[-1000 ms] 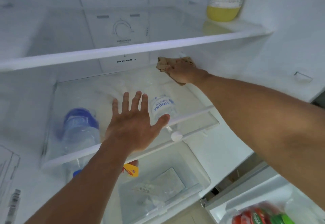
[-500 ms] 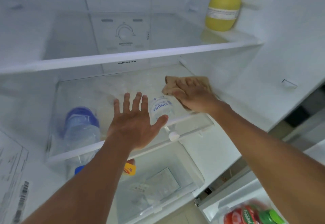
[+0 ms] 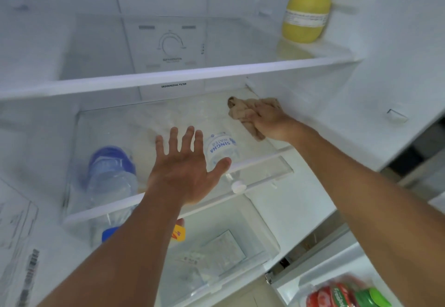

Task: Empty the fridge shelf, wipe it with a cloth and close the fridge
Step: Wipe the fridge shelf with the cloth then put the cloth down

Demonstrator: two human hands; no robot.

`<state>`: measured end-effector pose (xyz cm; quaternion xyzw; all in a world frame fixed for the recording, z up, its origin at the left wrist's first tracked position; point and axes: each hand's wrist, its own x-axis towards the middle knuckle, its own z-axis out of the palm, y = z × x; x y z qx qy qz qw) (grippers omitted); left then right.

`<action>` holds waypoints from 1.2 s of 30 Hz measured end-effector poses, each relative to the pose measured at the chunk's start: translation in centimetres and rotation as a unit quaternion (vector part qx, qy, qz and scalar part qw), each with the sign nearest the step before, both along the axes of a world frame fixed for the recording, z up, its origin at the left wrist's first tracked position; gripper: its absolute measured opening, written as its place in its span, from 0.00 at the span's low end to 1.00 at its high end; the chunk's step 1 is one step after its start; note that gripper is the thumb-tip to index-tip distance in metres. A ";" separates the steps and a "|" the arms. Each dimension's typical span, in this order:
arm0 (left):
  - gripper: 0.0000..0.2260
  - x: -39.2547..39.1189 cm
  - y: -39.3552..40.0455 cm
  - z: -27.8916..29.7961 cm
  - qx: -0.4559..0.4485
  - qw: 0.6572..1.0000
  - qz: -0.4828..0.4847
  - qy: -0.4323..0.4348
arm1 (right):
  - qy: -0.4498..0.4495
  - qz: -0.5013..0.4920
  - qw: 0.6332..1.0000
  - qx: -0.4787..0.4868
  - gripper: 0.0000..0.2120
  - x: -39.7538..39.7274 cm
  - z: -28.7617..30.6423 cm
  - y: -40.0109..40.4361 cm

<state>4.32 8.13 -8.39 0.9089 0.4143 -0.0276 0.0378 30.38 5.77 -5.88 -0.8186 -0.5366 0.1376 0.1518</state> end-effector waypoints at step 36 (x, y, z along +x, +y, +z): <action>0.45 -7.9 1.1 0.7 0.015 0.991 0.132 -0.024 | -0.175 0.061 0.980 -0.077 0.33 -1.3 0.3 9.8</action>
